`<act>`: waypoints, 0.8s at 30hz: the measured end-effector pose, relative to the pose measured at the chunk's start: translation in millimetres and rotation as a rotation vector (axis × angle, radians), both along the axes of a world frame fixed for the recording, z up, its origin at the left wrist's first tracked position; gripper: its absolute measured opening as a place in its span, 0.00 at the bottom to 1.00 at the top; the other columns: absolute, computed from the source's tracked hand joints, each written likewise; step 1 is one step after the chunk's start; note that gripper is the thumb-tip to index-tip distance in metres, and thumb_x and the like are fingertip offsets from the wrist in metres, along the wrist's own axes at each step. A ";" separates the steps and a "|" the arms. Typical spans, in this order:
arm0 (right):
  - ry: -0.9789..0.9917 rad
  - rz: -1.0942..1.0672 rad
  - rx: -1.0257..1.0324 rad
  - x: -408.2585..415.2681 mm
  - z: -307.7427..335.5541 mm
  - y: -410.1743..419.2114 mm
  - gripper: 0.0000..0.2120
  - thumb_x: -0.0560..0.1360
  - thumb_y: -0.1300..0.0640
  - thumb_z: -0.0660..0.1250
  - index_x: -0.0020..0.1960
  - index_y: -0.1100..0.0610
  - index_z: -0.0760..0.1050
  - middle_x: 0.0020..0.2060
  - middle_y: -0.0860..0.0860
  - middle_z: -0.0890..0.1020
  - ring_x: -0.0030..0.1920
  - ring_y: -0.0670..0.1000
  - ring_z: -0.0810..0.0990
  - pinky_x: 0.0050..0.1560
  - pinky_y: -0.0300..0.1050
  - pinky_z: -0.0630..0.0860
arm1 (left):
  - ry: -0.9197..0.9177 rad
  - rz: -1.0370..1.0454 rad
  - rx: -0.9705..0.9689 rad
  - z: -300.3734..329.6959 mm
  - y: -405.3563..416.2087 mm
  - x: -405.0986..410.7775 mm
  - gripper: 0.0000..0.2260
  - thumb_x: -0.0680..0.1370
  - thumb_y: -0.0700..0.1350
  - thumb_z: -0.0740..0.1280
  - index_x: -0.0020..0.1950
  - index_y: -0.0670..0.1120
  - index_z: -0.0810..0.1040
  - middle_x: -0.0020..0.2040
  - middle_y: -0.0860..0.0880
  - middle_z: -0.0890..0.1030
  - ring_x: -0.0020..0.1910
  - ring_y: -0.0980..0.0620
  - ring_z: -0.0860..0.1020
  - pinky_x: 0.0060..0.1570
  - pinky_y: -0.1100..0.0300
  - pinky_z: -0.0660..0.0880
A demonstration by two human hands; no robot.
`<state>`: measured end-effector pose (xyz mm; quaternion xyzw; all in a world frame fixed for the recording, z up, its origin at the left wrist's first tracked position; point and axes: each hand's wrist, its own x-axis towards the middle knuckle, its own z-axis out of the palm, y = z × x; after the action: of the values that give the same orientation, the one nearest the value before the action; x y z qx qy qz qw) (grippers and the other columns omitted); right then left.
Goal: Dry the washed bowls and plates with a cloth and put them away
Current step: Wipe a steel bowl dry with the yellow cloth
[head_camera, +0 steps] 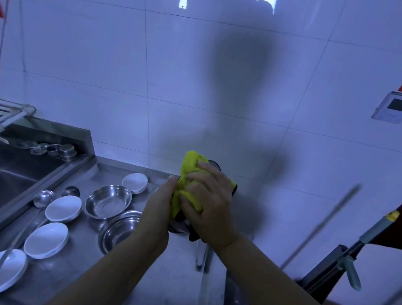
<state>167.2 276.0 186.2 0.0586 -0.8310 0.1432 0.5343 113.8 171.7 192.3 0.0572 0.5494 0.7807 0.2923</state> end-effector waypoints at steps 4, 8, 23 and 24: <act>-0.105 0.020 -0.502 -1.6 24.2 17.3 0.10 0.68 0.52 0.66 0.41 0.58 0.79 0.44 0.48 0.81 0.53 0.50 0.79 0.56 0.43 0.73 | -0.015 0.092 0.082 -0.7 -6.4 -4.0 0.12 0.77 0.50 0.64 0.48 0.42 0.81 0.44 0.44 0.84 0.45 0.46 0.82 0.45 0.53 0.78; -0.141 0.053 -0.719 8.9 21.9 34.5 0.10 0.67 0.50 0.63 0.42 0.56 0.75 0.47 0.47 0.80 0.48 0.40 0.77 0.49 0.31 0.70 | -0.131 0.138 0.200 1.8 -12.1 -22.9 0.10 0.78 0.47 0.63 0.44 0.44 0.80 0.40 0.47 0.84 0.42 0.50 0.82 0.40 0.57 0.77; -0.229 -0.026 -0.221 11.6 27.9 12.5 0.28 0.66 0.62 0.65 0.66 0.63 0.73 0.69 0.55 0.71 0.72 0.53 0.66 0.70 0.50 0.65 | -0.235 0.017 0.206 4.3 -0.8 -16.9 0.17 0.81 0.49 0.58 0.60 0.37 0.76 0.55 0.40 0.81 0.57 0.44 0.78 0.56 0.50 0.74; -0.231 0.011 -0.133 9.5 26.9 8.9 0.26 0.66 0.62 0.64 0.64 0.64 0.75 0.67 0.55 0.73 0.72 0.54 0.67 0.70 0.53 0.66 | -0.251 0.005 0.206 5.8 -0.4 -18.0 0.18 0.81 0.49 0.57 0.61 0.37 0.75 0.57 0.39 0.80 0.58 0.43 0.78 0.57 0.49 0.73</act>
<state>176.7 284.9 213.1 0.0106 -0.8754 0.2067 0.4368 95.8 171.2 198.1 -0.0124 0.4258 0.8346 0.3493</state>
